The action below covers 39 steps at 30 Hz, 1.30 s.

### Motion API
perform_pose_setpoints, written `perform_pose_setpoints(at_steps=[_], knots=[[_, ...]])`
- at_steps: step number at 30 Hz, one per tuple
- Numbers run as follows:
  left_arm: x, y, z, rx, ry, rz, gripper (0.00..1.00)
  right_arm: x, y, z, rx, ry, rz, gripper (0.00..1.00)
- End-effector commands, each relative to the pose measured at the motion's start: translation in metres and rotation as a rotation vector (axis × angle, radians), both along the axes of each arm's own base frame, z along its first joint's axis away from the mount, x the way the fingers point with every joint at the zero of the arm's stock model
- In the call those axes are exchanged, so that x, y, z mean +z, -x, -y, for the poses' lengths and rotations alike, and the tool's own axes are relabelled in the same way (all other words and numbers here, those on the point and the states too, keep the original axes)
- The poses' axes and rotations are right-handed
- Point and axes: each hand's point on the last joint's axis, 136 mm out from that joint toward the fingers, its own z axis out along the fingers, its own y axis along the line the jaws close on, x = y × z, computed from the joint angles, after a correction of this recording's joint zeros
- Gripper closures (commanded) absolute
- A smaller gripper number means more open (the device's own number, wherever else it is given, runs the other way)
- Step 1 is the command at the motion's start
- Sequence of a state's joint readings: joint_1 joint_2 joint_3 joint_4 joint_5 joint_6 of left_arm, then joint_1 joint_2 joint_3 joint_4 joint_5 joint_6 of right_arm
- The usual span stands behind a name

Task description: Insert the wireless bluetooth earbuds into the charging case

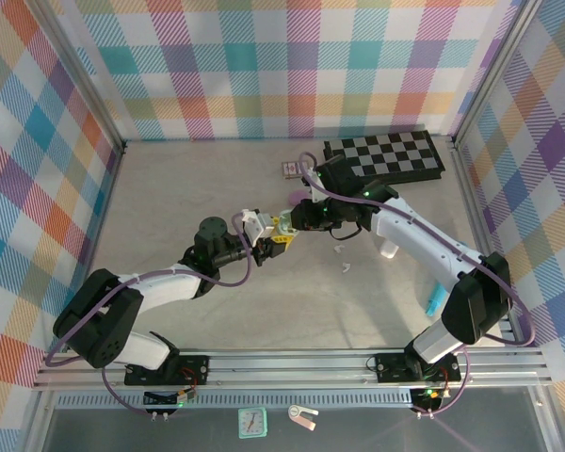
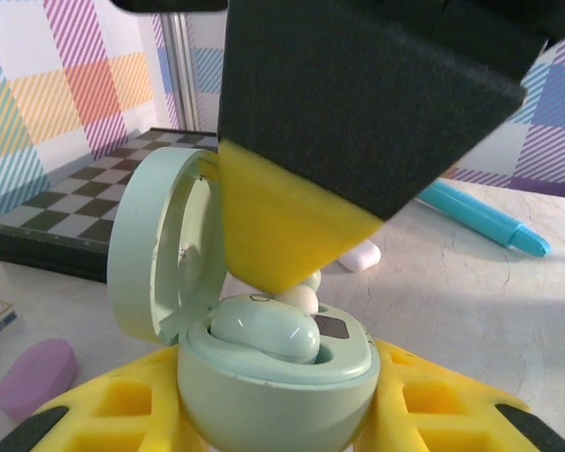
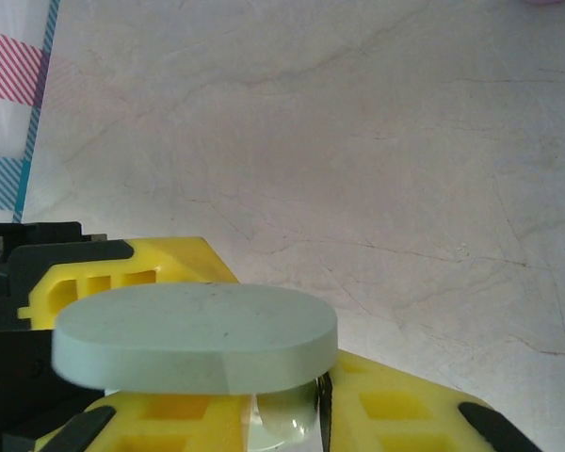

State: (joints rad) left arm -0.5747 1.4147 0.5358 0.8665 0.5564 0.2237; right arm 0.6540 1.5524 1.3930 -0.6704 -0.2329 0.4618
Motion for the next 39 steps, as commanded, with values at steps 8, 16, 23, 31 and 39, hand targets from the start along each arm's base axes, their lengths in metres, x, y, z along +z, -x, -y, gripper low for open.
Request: perform_pose_setpoints(at_steps=[8, 16, 23, 31, 39], knots=[[0.029, -0.001, 0.006, -0.019, 0.061, 0.071, 0.68, -0.006, 0.006, -0.001, 0.036, 0.015, -0.001, 0.78], [0.029, -0.002, 0.008, -0.023, 0.07, 0.068, 0.68, -0.001, 0.008, -0.001, 0.056, 0.026, 0.019, 0.75], [0.028, -0.003, 0.009, -0.025, 0.07, 0.065, 0.68, 0.005, 0.009, -0.004, 0.07, 0.01, 0.032, 0.74], [0.026, -0.005, 0.01, -0.028, 0.071, 0.061, 0.68, 0.012, 0.011, -0.007, 0.09, -0.015, 0.046, 0.69], [0.027, -0.005, 0.011, -0.029, 0.072, 0.062, 0.68, 0.02, 0.009, -0.007, 0.083, -0.027, 0.073, 0.68]])
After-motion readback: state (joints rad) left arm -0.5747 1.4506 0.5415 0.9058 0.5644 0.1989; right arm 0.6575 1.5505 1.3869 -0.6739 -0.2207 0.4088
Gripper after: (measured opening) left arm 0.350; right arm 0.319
